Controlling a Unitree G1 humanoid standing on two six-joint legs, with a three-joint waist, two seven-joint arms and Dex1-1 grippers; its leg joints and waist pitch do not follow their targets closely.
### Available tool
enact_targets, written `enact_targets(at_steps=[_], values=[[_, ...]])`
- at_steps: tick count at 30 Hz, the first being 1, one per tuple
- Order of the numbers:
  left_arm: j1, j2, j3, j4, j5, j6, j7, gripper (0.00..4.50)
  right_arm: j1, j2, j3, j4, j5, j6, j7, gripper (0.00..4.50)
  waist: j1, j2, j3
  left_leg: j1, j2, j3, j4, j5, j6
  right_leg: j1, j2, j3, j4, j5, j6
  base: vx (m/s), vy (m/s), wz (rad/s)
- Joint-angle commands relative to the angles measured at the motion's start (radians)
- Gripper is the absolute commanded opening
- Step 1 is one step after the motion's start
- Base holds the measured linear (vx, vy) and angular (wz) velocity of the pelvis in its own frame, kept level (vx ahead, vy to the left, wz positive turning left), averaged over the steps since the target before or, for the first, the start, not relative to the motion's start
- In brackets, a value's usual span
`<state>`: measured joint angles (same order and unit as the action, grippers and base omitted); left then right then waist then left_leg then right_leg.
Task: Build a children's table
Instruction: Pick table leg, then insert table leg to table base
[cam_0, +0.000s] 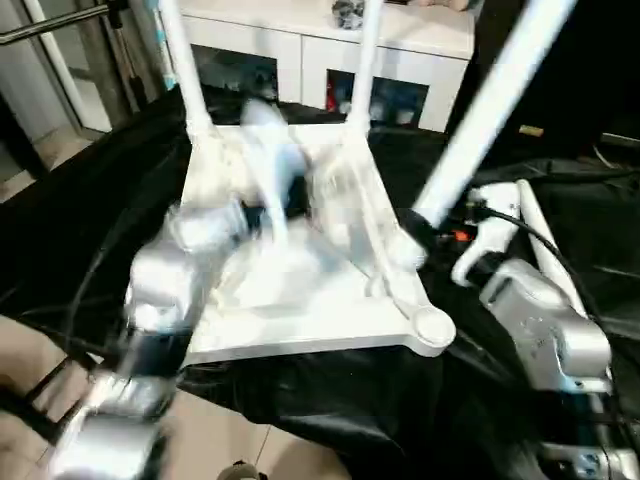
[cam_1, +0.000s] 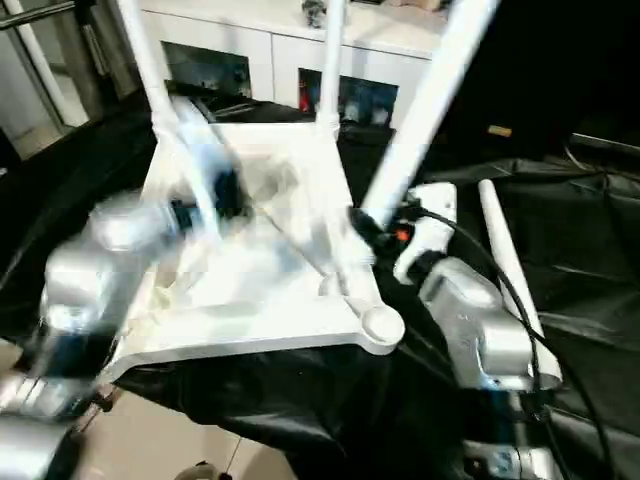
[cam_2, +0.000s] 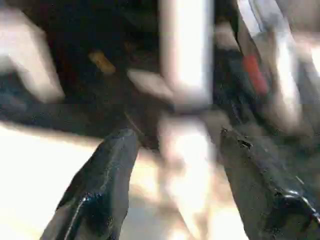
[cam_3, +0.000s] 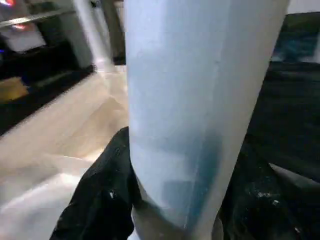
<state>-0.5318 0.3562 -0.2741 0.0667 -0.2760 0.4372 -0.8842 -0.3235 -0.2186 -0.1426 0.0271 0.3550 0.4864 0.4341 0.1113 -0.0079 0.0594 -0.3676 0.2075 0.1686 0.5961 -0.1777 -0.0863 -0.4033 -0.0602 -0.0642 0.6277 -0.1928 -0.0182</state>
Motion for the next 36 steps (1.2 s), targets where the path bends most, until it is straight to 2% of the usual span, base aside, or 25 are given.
enact_targets(at_steps=[1,2,4,5,7,8,9,11,13,15,17,22,26,30,31,33,36], values=[[0.004,0.001,-0.077,-0.007,0.02,0.045,-0.031,3.01,0.021,-0.033,-0.015,-0.05,-0.019,-0.007,-0.011,1.87,-0.005,0.005,-0.074,0.012,0.016,0.001,-0.066,-0.128,-0.026,0.056,-0.064,0.05,-0.071,-0.131,-0.135,0.0,0.0,0.0],[0.011,-0.008,-0.102,0.001,0.03,0.048,-0.039,3.01,0.031,-0.042,-0.012,-0.059,-0.023,-0.003,-0.011,1.87,-0.003,0.005,-0.074,0.014,0.017,0.002,-0.066,-0.131,-0.026,0.055,-0.064,0.05,-0.073,-0.13,-0.137,0.0,0.0,0.0],[0.012,-0.022,-0.145,0.022,0.058,0.056,-0.042,3.01,0.043,-0.054,-0.008,-0.071,-0.027,0.006,-0.009,1.87,-0.004,0.002,-0.071,0.007,0.014,0.002,-0.067,-0.147,-0.025,0.059,-0.066,0.05,-0.077,-0.159,-0.137,0.0,0.0,0.0],[0.01,-0.028,-0.165,0.035,0.076,0.062,-0.041,3.01,0.047,-0.059,-0.007,-0.075,-0.029,0.01,-0.008,1.87,-0.006,0.005,-0.069,0.009,0.013,0.002,-0.067,-0.16,-0.023,0.058,-0.066,0.05,-0.082,-0.192,-0.128,0.0,0.0,0.0],[-0.005,-0.039,-0.215,0.072,0.13,0.085,-0.021,3.01,0.058,-0.067,-0.001,-0.09,-0.027,0.021,-0.006,1.87,-0.01,-0.001,-0.069,0.007,0.011,0.002,-0.067,-0.166,-0.019,0.06,-0.065,0.051,-0.086,-0.224,-0.111,0.0,0.0,0.0],[-0.01,-0.043,-0.228,0.082,0.142,0.099,-0.011,3.01,0.062,-0.068,0.002,-0.097,-0.025,0.026,-0.007,1.87,-0.011,0.007,-0.069,0.007,0.011,0.001,-0.067,-0.165,-0.021,0.059,-0.065,0.051,-0.085,-0.227,-0.109,0.0,0.0,0.0],[-0.011,-0.05,-0.23,0.087,0.142,0.103,-0.005,3.01,0.065,-0.068,0.003,-0.102,-0.023,0.03,-0.008,1.87,-0.015,0.002,-0.07,0.005,0.01,0.001,-0.065,-0.159,-0.018,0.06,-0.064,0.051,-0.086,-0.223,-0.105,0.0,0.0,0.0],[-0.01,-0.06,-0.235,0.095,0.145,0.1,0.0,3.01,0.071,-0.068,0.006,-0.111,-0.023,0.036,-0.008,1.87,-0.022,0.004,-0.072,0.002,0.01,-0.001,-0.064,-0.145,-0.012,0.062,-0.064,0.049,-0.086,-0.21,-0.115,0.0,0.0,0.0],[-0.011,-0.061,-0.246,0.103,0.156,0.099,0.002,3.01,0.076,-0.069,0.01,-0.118,-0.019,0.043,-0.008,1.87,-0.024,0.002,-0.072,0.003,0.009,0.0,-0.063,-0.148,-0.005,0.061,-0.063,0.049,-0.088,-0.21,-0.12,0.0,0.0,0.0],[-0.014,-0.061,-0.259,0.123,0.18,0.098,0.016,2.74,0.082,-0.071,0.019,-0.125,-0.018,0.048,-0.01,1.87,-0.024,0.003,-0.072,0.003,0.01,0.0,-0.062,-0.146,-0.001,0.059,-0.063,0.049,-0.087,-0.207,-0.126,0.0,0.0,0.0],[-0.019,-0.067,-0.259,0.14,0.195,0.102,0.025,2.67,0.084,-0.072,0.024,-0.131,-0.021,0.052,-0.008,1.87,-0.025,0.004,-0.071,0.004,0.01,0.0,-0.063,-0.15,0.001,0.058,-0.062,0.049,-0.088,-0.207,-0.125,0.0,0.0,0.0],[-0.018,-0.061,-0.261,0.132,0.194,0.121,0.006,2.22,0.083,-0.078,0.034,-0.133,-0.023,0.058,-0.001,1.87,-0.023,0.004,-0.072,0.005,0.012,0.0,-0.063,-0.15,0.001,0.058,-0.064,0.049,-0.087,-0.201,-0.135,0.0,0.0,0.0],[-0.015,-0.059,-0.261,0.133,0.198,0.125,-0.001,1.83,0.082,-0.079,0.039,-0.132,-0.023,0.058,0.001,1.87,-0.022,0.005,-0.071,0.004,0.011,0.0,-0.063,-0.156,0.002,0.058,-0.065,0.049,-0.089,-0.216,-0.131,0.0,0.0,0.0],[-0.016,-0.058,-0.261,0.132,0.195,0.13,-0.024,1.66,0.082,-0.079,0.044,-0.132,-0.02,0.057,0.001,1.87,-0.024,0.006,-0.07,0.005,0.011,0.0,-0.064,-0.164,-0.001,0.057,-0.064,0.049,-0.091,-0.234,-0.127,0.0,0.0,0.0],[-0.016,-0.057,-0.262,0.132,0.195,0.13,-0.028,1.46,0.083,-0.079,0.045,-0.134,-0.019,0.057,0.001,1.87,-0.024,0.006,-0.07,0.004,0.011,0.0,-0.064,-0.165,-0.001,0.057,-0.064,0.048,-0.091,-0.235,-0.127,0.0,0.0,0.0],[-0.015,-0.054,-0.265,0.13,0.192,0.135,-0.038,1.41,0.085,-0.078,0.046,-0.136,-0.02,0.057,0.001,1.87,-0.025,0.009,-0.07,0.006,0.012,-0.001,-0.064,-0.169,-0.003,0.055,-0.064,0.049,-0.092,-0.231,-0.129,0.0,0.0,0.0],[-0.013,-0.053,-0.266,0.129,0.192,0.135,-0.038,1.11,0.088,-0.077,0.047,-0.139,-0.02,0.058,0.001,1.87,-0.024,0.009,-0.071,0.005,0.012,-0.001,-0.064,-0.167,-0.003,0.057,-0.063,0.049,-0.089,-0.212,-0.136,0.0,0.0,0.0]])
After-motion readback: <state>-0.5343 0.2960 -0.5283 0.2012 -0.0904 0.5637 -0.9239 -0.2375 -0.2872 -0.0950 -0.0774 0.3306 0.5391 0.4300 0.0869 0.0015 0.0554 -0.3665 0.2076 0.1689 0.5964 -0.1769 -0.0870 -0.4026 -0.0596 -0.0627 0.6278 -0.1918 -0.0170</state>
